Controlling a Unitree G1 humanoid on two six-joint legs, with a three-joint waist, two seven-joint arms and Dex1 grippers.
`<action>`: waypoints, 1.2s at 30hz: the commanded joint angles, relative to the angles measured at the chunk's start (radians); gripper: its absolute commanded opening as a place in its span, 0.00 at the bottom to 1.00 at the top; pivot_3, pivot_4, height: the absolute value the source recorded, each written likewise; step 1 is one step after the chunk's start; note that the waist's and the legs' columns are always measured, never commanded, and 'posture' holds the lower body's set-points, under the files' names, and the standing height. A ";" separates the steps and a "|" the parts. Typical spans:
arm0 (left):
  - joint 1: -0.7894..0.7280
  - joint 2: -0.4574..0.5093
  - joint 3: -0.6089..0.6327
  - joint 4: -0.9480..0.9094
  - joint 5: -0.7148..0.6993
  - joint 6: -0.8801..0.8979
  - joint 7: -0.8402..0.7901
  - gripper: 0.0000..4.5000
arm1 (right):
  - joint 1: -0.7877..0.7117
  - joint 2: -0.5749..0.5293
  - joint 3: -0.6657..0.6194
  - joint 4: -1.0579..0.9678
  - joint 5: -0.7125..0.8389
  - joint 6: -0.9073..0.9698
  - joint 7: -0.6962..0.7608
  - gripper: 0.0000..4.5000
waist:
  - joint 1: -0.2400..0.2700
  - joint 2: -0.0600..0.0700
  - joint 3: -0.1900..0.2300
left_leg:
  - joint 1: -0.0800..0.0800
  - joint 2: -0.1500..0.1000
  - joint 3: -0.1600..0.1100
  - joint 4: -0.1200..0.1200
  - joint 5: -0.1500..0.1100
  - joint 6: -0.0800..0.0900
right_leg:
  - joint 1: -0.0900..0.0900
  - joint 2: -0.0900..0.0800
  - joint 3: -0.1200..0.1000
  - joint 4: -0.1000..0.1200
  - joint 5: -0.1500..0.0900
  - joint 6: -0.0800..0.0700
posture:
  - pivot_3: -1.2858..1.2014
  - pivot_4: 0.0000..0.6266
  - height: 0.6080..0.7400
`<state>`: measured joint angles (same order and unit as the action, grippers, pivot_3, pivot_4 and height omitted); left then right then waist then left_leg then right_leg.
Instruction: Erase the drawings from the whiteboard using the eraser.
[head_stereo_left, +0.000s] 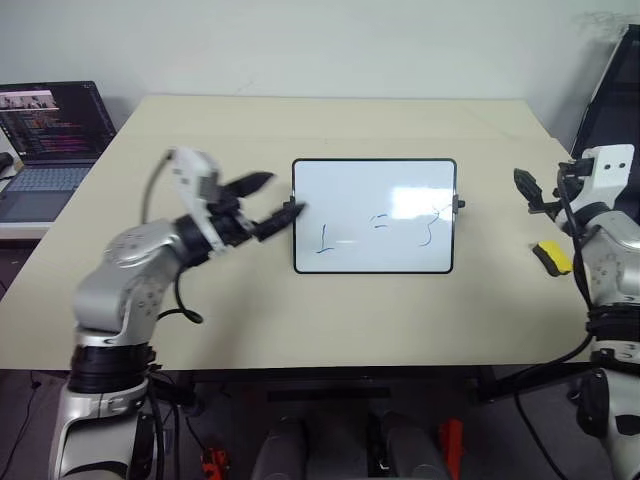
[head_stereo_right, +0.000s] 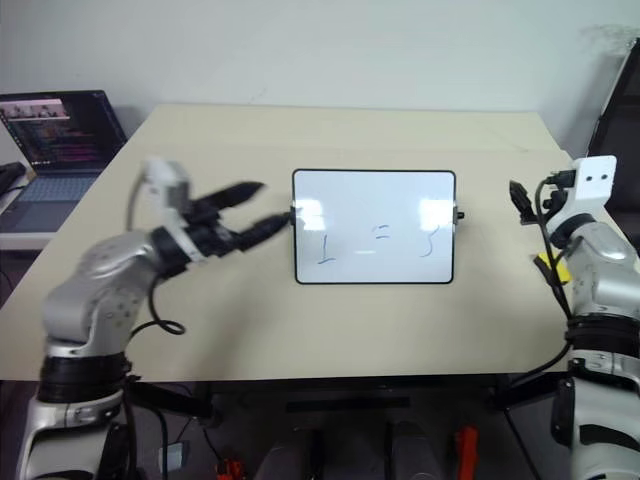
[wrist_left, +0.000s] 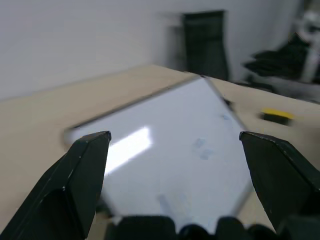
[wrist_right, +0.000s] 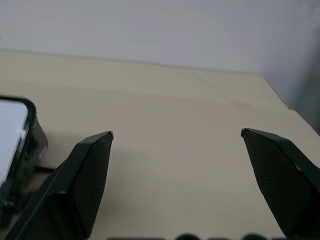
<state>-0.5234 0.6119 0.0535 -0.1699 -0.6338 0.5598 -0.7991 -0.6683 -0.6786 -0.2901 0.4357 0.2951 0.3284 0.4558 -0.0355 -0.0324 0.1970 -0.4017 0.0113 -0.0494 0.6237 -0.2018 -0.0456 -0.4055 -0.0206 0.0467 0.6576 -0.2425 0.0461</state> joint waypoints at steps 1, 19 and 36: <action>-0.036 -0.056 -0.118 -0.021 0.024 0.013 -0.055 1.00 | 0.029 -0.096 0.005 -0.023 -0.020 0.106 0.047 0.99 | 0.003 0.000 0.000 | 0.000 0.000 0.000 0.000 0.000 0.000 | 0.000 0.000 0.000 0.000 0.000 0.000 | 0.52 0.24 1.00; -0.099 -0.342 -0.383 0.180 0.273 -0.118 -0.104 1.00 | -0.032 -0.187 0.113 0.334 -0.105 0.202 0.229 0.99 | -0.013 0.000 0.000 | 0.000 0.000 0.001 0.001 0.000 0.000 | 0.000 0.001 0.001 0.000 0.000 0.000 | 0.52 0.24 1.00; -0.061 -0.368 -0.386 0.136 0.300 -0.099 -0.106 1.00 | -0.146 -0.155 0.130 0.604 -0.170 0.058 0.273 0.86 | -0.017 0.000 0.000 | 0.000 0.000 0.001 0.001 0.000 0.000 | 0.000 0.001 0.001 0.000 0.000 0.000 | 0.52 0.24 1.00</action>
<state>-0.5844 0.2465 -0.3414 0.0082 -0.3315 0.4609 -0.9043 -0.7932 -0.8264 -0.1537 1.0365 0.1298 0.4118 0.7254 -0.0524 -0.0319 0.1969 -0.4013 0.0110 -0.0485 0.6245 -0.2018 -0.0455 -0.4055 -0.0199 0.0480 0.6579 -0.2427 0.0463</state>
